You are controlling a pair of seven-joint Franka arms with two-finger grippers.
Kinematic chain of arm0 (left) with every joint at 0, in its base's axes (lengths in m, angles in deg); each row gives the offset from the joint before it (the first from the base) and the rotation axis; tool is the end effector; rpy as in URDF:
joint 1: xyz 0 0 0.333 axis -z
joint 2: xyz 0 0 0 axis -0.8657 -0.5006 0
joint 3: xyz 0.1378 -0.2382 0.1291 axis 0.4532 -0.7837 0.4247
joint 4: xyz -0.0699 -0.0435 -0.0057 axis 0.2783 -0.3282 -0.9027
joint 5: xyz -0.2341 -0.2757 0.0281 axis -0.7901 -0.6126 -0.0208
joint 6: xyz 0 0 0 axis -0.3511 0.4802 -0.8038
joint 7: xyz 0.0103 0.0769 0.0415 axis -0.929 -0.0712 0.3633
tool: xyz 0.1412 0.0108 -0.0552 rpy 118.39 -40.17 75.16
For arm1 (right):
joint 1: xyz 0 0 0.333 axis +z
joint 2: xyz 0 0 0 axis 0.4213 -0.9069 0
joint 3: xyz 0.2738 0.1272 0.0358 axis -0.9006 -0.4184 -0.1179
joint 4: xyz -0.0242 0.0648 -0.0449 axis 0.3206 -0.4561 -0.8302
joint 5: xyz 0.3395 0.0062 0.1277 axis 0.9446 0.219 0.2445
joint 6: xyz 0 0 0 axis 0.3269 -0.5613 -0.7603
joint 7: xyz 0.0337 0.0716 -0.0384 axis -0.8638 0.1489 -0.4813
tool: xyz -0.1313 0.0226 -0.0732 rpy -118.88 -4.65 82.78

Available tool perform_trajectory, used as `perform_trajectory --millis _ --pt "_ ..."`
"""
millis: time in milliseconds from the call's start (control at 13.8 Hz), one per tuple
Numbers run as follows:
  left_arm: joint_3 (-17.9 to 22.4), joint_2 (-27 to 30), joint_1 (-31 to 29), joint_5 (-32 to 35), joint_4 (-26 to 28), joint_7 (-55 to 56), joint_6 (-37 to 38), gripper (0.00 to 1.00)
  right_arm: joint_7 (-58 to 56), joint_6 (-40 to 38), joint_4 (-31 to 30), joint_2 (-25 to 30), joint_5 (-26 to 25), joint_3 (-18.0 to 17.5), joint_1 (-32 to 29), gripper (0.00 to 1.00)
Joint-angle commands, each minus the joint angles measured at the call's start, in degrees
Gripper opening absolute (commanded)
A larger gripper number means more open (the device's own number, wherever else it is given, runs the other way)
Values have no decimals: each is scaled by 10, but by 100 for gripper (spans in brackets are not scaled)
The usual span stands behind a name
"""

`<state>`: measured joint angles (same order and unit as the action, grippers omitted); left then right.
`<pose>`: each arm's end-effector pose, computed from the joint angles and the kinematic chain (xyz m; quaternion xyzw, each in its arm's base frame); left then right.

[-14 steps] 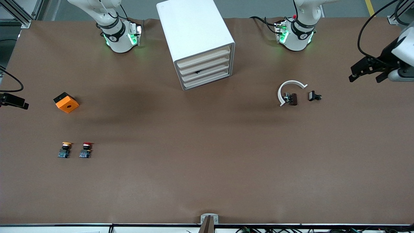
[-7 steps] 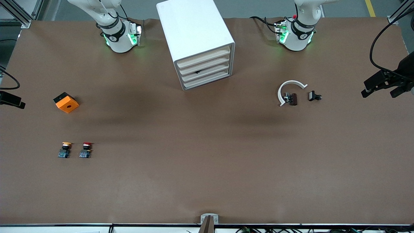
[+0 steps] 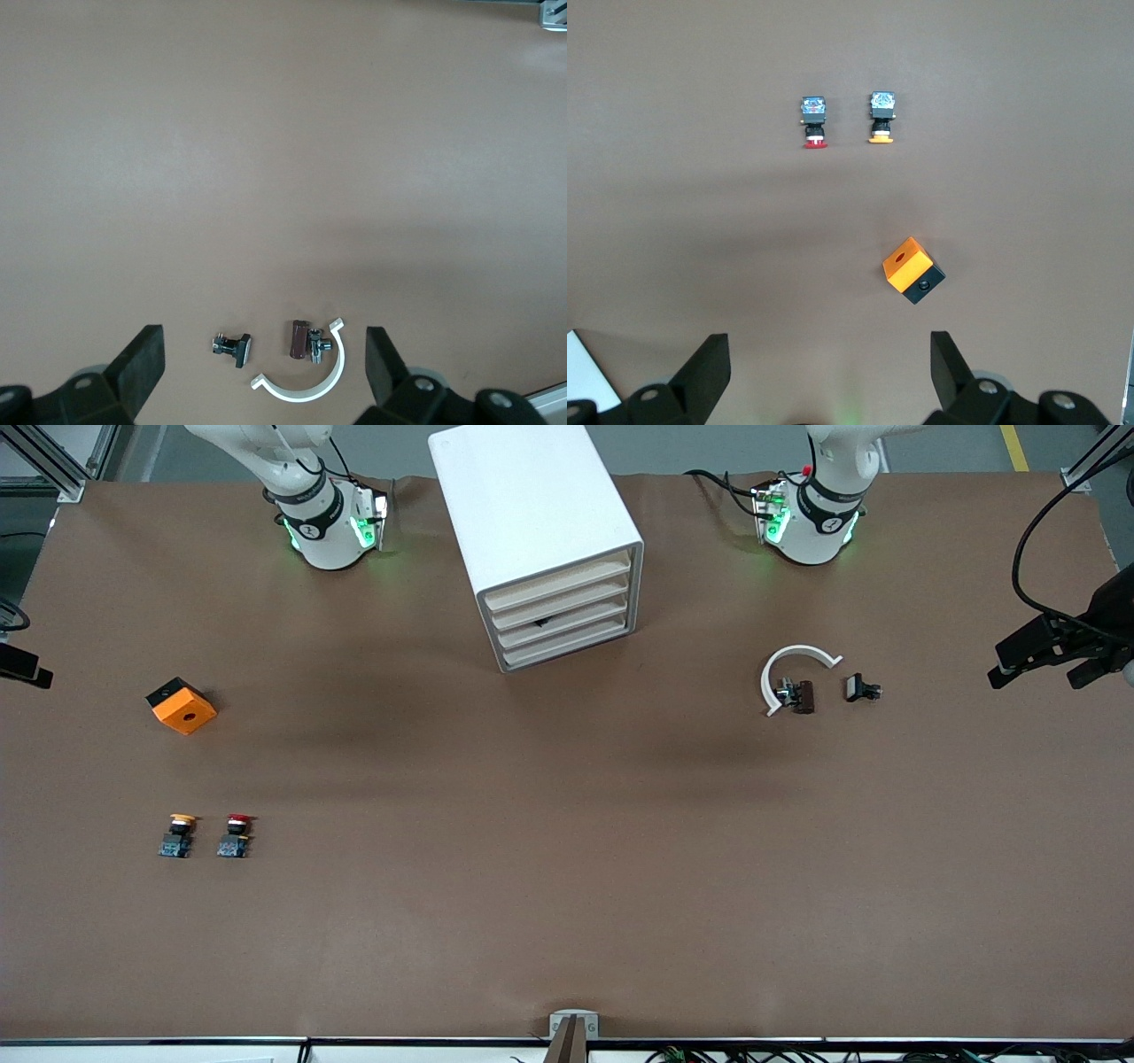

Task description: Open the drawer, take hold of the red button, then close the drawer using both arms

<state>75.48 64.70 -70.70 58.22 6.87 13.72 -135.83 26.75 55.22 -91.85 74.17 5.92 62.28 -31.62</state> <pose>0.5400 -0.0034 0.5736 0.9982 0.0097 0.0493 0.0326 0.5364 -0.1163 0.5603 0.9978 -0.0347 -0.0561 0.0093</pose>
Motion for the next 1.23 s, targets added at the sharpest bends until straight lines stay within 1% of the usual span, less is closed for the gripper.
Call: perform_trajectory --millis 0,289,434,724,941,1013,1158 --pt "-3 -11 0 14 -23 9 9 100 26 -9 3 18 4 -2 8 100" --pt "-4 -11 3 17 -25 6 9 100 28 -12 -2 34 6 -1 7 100" --pt "-4 -11 1 17 -25 4 9 100 26 -23 -3 46 41 3 6 100" --pt "-5 -11 12 34 -26 10 9 100 26 -24 -17 68 46 1 8 100" --pt "13 -10 40 34 -26 11 9 100 25 -27 -33 79 43 5 2 100" --pt "27 -10 57 35 -26 11 9 100 25 -27 -33 81 42 4 2 100" --pt "84 -11 113 41 -26 11 9 100 24 -24 -38 85 41 4 3 100"
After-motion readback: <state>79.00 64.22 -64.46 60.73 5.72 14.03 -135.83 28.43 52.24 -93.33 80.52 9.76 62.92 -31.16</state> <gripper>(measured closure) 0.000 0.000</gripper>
